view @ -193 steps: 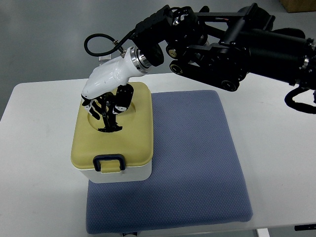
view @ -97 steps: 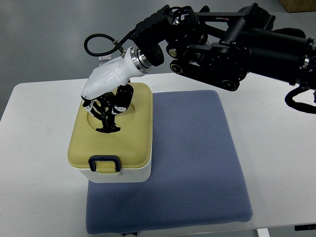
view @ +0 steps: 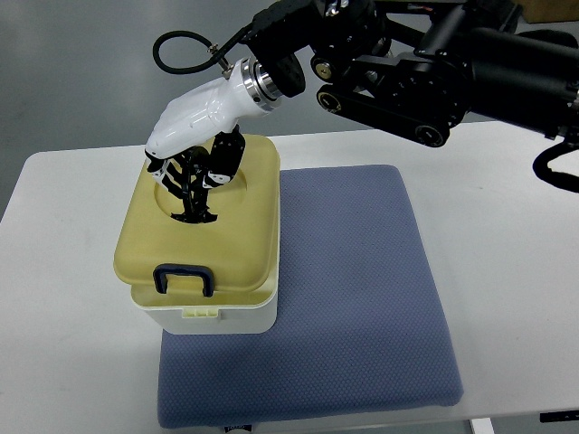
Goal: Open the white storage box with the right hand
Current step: 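Lift the yellow lid off the white box with the right hand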
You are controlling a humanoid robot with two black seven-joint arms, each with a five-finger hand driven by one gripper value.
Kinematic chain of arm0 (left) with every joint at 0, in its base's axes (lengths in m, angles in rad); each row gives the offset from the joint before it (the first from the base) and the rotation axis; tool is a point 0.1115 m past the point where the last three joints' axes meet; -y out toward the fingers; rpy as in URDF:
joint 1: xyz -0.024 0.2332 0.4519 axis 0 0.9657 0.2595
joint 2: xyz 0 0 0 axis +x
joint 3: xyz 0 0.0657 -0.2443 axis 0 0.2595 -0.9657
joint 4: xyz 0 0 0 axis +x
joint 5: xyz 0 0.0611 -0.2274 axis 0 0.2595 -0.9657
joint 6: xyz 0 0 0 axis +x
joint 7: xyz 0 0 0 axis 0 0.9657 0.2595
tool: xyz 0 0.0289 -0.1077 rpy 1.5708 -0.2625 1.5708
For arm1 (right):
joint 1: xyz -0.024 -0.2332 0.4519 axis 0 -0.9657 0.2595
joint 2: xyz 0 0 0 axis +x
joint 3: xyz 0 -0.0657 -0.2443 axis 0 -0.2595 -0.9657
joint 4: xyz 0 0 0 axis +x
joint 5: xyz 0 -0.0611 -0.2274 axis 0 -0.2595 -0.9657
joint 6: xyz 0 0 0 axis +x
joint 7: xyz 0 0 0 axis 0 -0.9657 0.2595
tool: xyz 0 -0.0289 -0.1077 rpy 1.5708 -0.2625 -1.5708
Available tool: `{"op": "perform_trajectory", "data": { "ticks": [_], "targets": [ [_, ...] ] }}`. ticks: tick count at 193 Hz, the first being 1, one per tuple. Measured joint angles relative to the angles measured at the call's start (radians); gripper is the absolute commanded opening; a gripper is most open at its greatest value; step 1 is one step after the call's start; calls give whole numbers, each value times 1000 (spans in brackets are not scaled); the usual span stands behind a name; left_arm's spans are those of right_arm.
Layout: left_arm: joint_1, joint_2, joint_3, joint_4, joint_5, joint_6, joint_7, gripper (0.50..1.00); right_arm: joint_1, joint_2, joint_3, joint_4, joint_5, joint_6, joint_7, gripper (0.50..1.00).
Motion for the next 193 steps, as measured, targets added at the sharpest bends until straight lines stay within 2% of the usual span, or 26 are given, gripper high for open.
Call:
{"op": "perform_trajectory", "data": {
  "ticks": [44,107,153,193],
  "targets": [
    [0,0,0,0,0,0,0,1000,7,-87,0,-15,23,-7,0,500],
    [0,0,0,0,0,0,0,1000,-46,-316,1,-59,80,-22,-2,500],
    [0,0,0,0,0,0,0,1000,-176,-454,-2,-77,90,-67,1,500],
    [0,0,-1,0,0,0,0,1000,-293,-484,-9,-85,88,-115,6,500]
  ]
}}
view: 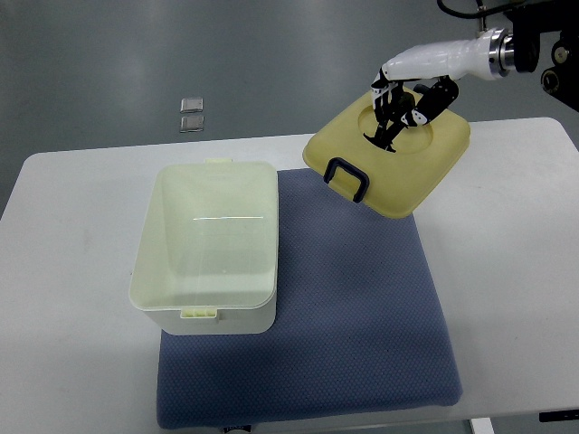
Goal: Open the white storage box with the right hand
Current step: 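Lift the yellow lid off the white box with the right hand, then lower the held lid onto the pad beside the box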
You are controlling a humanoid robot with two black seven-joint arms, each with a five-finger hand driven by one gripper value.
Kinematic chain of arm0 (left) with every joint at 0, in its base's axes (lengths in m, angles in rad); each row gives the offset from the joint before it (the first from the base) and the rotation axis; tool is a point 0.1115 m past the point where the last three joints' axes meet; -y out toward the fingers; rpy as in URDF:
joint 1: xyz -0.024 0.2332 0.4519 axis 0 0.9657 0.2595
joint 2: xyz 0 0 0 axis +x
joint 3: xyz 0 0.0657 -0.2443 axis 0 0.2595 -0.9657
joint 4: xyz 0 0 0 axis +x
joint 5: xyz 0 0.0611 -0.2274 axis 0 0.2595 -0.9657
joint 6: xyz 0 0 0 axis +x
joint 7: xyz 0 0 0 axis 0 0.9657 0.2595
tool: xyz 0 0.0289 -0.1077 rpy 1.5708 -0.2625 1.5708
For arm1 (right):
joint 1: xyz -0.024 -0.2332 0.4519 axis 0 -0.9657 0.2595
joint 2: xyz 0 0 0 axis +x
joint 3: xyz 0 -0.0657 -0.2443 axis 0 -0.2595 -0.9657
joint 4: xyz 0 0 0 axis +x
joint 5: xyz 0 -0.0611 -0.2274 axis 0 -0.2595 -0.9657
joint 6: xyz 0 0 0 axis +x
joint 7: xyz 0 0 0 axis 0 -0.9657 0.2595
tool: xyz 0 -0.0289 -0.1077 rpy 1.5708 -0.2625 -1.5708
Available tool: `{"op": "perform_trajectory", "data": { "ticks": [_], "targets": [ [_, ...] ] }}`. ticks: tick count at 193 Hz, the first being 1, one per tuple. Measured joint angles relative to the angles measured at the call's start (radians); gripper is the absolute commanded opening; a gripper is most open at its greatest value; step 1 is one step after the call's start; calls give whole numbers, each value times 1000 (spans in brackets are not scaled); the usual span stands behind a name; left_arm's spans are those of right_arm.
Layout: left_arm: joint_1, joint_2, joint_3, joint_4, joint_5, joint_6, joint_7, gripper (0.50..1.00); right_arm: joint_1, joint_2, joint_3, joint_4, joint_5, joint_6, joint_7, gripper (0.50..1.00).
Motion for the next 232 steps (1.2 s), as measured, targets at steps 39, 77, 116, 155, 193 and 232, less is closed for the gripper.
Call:
{"op": "perform_trajectory", "data": {
  "ticks": [39,77,116,155,193,232],
  "targets": [
    [0,0,0,0,0,0,0,1000,-82,23,-7,-11,-8,-43,1,500],
    [0,0,0,0,0,0,0,1000,-127,74,-8,-11,-13,-53,1,500],
    [0,0,0,0,0,0,0,1000,-162,122,-8,-8,-14,-55,1,500],
    [0,0,0,0,0,0,0,1000,-187,155,-9,-4,-16,-55,2,500],
    [0,0,0,0,0,0,0,1000,-207,164,-9,-4,-16,-55,3,500],
    [0,0,0,0,0,0,0,1000,-212,162,1,-4,6,-45,4,917]
  ]
}}
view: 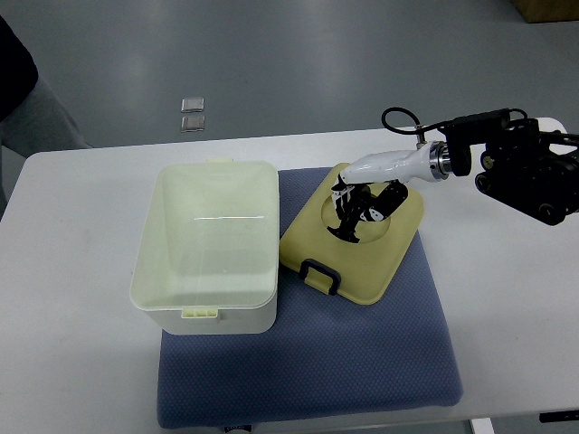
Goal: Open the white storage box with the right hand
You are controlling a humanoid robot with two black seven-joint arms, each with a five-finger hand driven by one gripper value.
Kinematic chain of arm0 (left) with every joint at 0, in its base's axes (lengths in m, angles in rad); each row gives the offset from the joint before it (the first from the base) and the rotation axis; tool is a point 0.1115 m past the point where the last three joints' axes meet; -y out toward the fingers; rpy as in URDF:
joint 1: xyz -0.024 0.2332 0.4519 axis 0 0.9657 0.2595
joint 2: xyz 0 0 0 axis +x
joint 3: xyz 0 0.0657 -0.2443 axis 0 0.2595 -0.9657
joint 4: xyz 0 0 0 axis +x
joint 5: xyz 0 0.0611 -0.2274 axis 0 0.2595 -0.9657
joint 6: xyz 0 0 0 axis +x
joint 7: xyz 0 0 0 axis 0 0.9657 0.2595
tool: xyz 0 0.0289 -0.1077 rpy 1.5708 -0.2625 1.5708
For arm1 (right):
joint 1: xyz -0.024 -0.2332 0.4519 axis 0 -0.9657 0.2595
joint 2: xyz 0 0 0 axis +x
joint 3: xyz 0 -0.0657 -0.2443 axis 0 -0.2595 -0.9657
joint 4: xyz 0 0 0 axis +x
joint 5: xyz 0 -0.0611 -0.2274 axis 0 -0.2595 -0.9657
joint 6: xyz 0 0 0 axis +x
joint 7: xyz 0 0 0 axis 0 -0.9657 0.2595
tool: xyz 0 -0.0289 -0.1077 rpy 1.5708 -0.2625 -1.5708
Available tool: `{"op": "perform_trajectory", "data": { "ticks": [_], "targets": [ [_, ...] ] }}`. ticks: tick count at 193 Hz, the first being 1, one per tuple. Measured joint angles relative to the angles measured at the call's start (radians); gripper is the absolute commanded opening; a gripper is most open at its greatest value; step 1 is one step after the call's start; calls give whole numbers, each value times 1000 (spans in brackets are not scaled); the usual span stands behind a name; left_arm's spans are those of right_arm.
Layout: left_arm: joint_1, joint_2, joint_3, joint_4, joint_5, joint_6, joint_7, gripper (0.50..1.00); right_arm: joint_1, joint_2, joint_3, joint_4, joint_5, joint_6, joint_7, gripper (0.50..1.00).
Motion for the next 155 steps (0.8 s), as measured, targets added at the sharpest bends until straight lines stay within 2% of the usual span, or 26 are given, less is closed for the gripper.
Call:
{"op": "perform_trajectory", "data": {
  "ticks": [60,103,131,155],
  "targets": [
    [0,0,0,0,0,0,0,1000,7,-9,19,4,132,63,-2,928],
    [0,0,0,0,0,0,0,1000,0,-13,198,-2,407,108,-6,928],
    [0,0,0,0,0,0,0,1000,-80,-6,358,-10,654,98,-13,928],
    [0,0,0,0,0,0,0,1000,-163,-1,454,-18,832,38,-14,928]
  ]
}}
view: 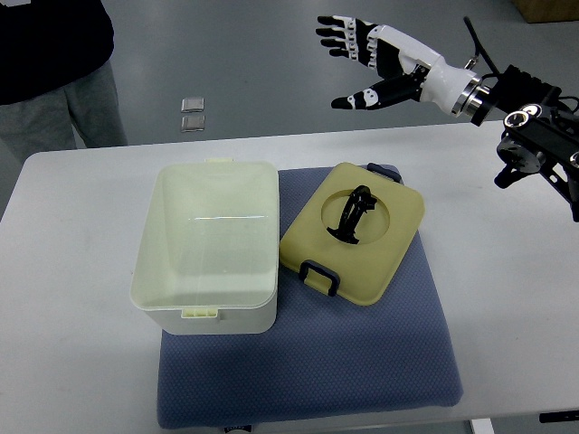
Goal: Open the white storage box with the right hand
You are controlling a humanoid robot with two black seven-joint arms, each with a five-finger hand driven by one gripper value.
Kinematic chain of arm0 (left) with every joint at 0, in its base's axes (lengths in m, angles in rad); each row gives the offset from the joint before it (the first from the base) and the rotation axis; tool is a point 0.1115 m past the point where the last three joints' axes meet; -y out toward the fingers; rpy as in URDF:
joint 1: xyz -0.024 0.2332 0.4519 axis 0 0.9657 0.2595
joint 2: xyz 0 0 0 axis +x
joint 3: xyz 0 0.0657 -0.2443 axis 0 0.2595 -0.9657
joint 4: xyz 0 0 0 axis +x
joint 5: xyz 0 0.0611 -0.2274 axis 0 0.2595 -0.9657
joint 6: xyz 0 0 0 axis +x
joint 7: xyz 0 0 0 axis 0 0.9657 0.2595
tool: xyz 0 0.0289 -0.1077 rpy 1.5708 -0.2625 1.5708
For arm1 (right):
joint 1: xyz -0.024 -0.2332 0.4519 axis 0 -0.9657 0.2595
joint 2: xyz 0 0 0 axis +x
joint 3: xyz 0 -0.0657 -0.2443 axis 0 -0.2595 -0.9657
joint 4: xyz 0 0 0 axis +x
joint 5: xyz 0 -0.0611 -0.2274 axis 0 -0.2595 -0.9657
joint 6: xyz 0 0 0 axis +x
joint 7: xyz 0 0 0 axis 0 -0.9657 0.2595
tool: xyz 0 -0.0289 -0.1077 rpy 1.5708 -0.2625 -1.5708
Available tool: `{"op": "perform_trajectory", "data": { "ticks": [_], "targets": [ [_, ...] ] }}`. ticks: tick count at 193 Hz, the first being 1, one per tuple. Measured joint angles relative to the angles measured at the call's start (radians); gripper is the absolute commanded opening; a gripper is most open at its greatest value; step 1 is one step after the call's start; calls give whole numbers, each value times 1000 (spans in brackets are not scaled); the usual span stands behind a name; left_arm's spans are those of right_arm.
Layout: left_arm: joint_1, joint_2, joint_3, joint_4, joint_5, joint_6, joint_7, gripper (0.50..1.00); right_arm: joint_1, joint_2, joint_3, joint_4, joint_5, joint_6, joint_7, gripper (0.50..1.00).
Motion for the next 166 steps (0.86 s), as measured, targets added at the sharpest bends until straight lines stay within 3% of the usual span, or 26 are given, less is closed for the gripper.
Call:
{"op": "perform_trajectory", "data": {
  "ticks": [27,67,166],
  "targets": [
    [0,0,0,0,0,0,0,1000,-101,12,54,-60,226,-55,0,928],
    [0,0,0,0,0,0,0,1000,-197,71,62,-194,504,-47,-3,928],
    [6,0,2,0,0,-6,0,1000,-270,148,75,-241,608,-64,-20,928]
  ]
}}
